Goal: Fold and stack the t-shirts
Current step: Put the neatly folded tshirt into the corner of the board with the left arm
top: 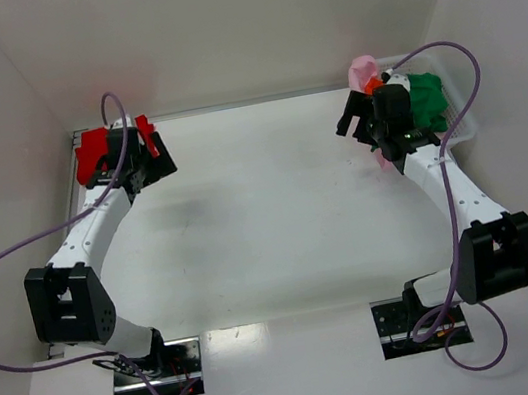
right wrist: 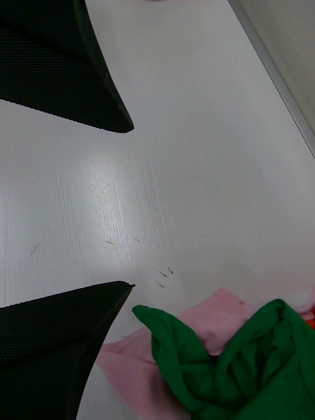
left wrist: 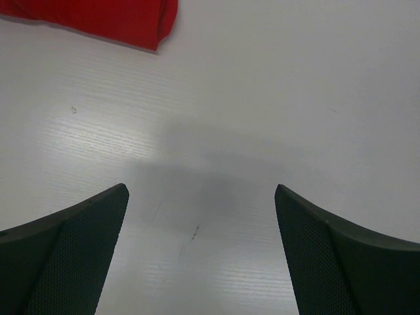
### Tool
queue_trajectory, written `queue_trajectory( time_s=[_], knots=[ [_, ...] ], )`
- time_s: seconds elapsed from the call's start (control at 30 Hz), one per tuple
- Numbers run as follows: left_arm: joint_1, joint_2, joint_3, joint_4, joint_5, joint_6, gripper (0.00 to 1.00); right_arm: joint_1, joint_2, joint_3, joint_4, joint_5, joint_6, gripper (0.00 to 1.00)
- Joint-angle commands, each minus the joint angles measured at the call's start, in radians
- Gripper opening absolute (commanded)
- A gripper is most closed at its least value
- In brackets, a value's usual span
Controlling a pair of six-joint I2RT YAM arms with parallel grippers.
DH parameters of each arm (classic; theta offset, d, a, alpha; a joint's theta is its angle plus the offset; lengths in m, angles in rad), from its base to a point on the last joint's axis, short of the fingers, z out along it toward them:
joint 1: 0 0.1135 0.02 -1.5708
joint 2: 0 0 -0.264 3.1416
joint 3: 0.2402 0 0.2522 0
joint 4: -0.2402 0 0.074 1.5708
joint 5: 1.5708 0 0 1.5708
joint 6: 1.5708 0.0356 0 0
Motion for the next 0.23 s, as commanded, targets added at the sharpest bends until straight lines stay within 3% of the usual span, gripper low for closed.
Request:
queue_trajectory(
  time_s=[0.0,0.2],
  knots=[
    [0.000,-0.021,0.006,0.042,0.037,0.037,1.00,-0.007,-0.044,0.003,0.034,0.017,0.006,0.99],
    [0.000,-0.031,-0.005,0.042,0.037,0.037,1.00,-0.007,-0.053,0.003,0.020,0.028,0.006,0.99]
  ],
)
